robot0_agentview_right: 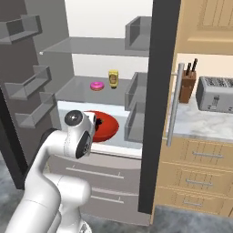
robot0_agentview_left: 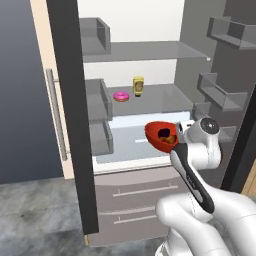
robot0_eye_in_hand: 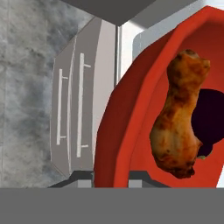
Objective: Pick the chicken drumstick and eggplant from their plates and place them in the bowl. Then put the bowl in the fridge.
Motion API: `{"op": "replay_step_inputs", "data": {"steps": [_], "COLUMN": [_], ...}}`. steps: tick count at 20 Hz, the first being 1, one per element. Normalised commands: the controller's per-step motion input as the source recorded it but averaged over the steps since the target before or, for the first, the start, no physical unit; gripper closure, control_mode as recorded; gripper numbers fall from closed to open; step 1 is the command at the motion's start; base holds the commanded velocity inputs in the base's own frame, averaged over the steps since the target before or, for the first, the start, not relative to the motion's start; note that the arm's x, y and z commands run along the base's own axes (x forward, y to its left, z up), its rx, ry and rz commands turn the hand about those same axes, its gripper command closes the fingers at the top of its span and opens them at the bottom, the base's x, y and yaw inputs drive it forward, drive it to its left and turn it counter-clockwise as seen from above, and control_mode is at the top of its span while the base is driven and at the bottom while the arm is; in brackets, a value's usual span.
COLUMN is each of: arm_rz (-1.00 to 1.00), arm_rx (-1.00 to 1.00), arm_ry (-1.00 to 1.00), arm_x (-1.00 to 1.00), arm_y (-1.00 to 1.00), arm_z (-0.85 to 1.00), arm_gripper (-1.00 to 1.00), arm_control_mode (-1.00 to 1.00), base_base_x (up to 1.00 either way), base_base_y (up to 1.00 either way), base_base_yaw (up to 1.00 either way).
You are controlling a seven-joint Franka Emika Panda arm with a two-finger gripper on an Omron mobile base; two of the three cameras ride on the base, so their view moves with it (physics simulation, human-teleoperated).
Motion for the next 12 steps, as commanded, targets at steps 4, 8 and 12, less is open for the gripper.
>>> {"op": "replay_step_inputs", "data": {"steps": [4, 8, 12], "arm_rz": [0.00, 0.00, 0.00], "arm_rx": [0.00, 0.00, 0.00], "arm_ry": [0.00, 0.00, 0.00], "arm_x": [0.00, 0.00, 0.00], "arm_y": [0.00, 0.00, 0.00], "arm_z": [0.00, 0.00, 0.00], "arm_gripper": [1.00, 1.00, 1.00], "arm_control_mode": [1.00, 1.00, 1.00], "base_base_x": [0.35, 0.45, 0.33], "base_base_y": [0.13, 0.12, 0.12], "base_base_yaw": [0.00, -0.01, -0.02]}}
